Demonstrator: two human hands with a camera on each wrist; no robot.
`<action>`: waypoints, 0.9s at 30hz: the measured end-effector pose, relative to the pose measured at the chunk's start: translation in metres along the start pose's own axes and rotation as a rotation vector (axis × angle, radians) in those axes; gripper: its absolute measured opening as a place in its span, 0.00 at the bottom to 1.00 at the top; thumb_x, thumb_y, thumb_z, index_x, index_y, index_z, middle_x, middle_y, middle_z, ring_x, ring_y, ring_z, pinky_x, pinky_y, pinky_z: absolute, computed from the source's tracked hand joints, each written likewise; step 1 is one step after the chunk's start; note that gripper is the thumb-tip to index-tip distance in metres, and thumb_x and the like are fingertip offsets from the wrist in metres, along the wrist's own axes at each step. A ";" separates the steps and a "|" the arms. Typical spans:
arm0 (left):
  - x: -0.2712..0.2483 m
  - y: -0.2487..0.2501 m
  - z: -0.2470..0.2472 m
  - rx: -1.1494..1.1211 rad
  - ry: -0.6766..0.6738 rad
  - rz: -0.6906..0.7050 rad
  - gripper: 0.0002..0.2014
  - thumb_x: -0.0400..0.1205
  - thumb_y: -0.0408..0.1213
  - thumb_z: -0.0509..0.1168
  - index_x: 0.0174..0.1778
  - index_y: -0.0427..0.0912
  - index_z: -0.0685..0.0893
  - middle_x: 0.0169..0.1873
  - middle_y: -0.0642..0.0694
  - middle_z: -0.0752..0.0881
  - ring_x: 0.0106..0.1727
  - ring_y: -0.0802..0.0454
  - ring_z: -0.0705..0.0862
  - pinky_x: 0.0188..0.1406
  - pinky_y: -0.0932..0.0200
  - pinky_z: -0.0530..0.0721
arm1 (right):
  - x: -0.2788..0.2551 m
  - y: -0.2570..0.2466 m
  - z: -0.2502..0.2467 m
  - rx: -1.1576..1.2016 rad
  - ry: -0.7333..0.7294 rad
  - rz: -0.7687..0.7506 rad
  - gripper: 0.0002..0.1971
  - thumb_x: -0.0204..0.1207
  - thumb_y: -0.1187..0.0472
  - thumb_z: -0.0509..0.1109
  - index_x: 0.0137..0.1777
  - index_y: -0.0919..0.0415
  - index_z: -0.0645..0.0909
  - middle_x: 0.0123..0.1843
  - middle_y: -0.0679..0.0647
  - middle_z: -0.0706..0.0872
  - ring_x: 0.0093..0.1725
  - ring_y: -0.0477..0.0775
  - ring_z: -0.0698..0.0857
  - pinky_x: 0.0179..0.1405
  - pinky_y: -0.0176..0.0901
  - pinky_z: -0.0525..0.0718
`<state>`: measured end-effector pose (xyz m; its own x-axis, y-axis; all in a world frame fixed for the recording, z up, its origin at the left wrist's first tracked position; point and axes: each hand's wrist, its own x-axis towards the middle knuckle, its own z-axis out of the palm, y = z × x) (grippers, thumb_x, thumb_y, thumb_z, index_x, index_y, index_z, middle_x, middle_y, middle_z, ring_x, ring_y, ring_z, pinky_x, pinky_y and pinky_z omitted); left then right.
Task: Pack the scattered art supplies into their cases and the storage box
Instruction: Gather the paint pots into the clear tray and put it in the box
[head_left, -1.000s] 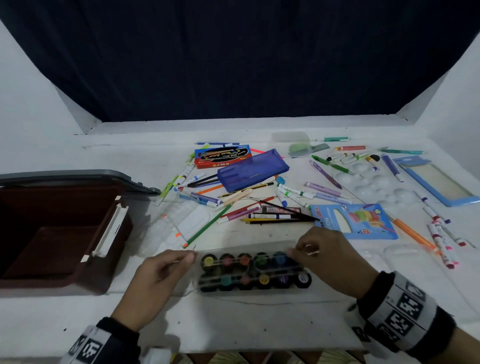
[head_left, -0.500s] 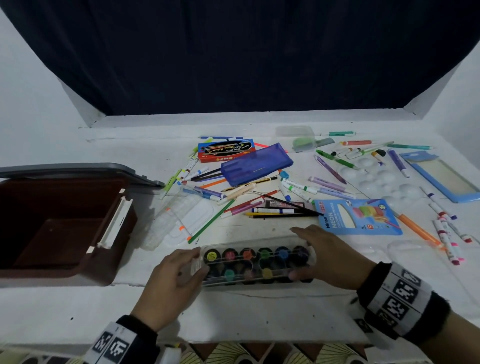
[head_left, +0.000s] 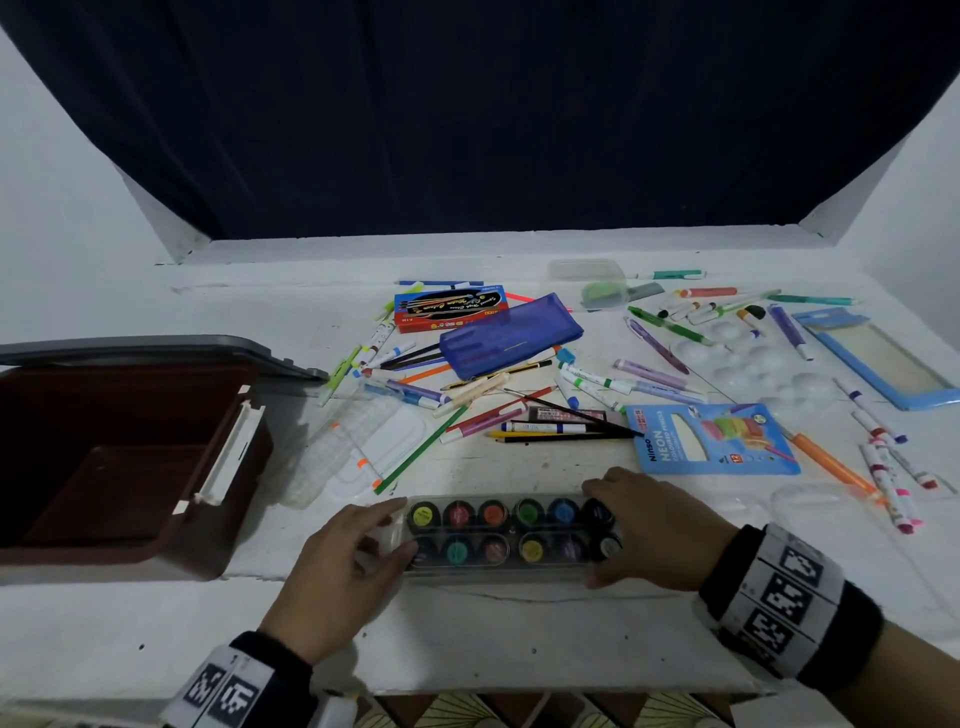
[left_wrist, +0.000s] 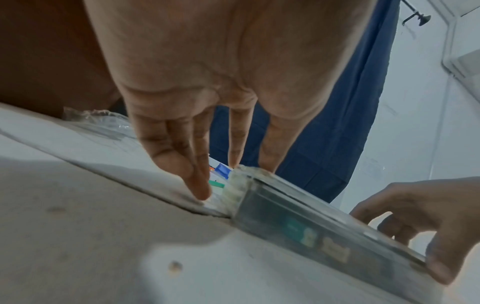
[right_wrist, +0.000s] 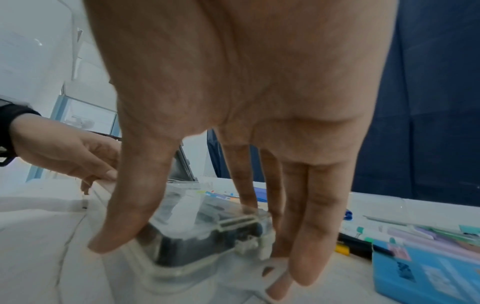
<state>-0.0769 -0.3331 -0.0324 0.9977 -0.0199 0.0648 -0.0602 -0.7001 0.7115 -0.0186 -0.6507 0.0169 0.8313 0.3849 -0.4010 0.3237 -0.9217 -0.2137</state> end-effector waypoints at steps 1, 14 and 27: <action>0.002 -0.001 0.001 0.012 0.004 -0.025 0.20 0.78 0.49 0.73 0.66 0.62 0.82 0.49 0.57 0.85 0.45 0.61 0.85 0.46 0.68 0.82 | 0.002 0.000 -0.001 0.006 -0.011 0.007 0.45 0.64 0.32 0.76 0.77 0.52 0.65 0.65 0.50 0.75 0.61 0.52 0.77 0.60 0.47 0.80; 0.045 0.011 -0.008 0.139 -0.105 -0.089 0.15 0.84 0.48 0.67 0.65 0.53 0.84 0.44 0.57 0.81 0.48 0.56 0.81 0.44 0.66 0.76 | 0.040 0.011 -0.012 0.142 0.069 0.002 0.35 0.60 0.33 0.79 0.61 0.52 0.76 0.59 0.49 0.83 0.56 0.50 0.81 0.56 0.50 0.83; 0.061 -0.006 -0.011 0.043 -0.046 -0.274 0.14 0.73 0.54 0.77 0.50 0.52 0.87 0.34 0.53 0.88 0.38 0.60 0.85 0.34 0.68 0.75 | 0.038 0.003 -0.018 0.035 0.013 0.060 0.43 0.59 0.30 0.77 0.71 0.48 0.70 0.65 0.50 0.81 0.64 0.54 0.80 0.58 0.53 0.83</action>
<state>-0.0156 -0.3224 -0.0253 0.9769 0.1429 -0.1587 0.2128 -0.7137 0.6673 0.0223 -0.6400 0.0165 0.8543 0.3284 -0.4029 0.2573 -0.9407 -0.2211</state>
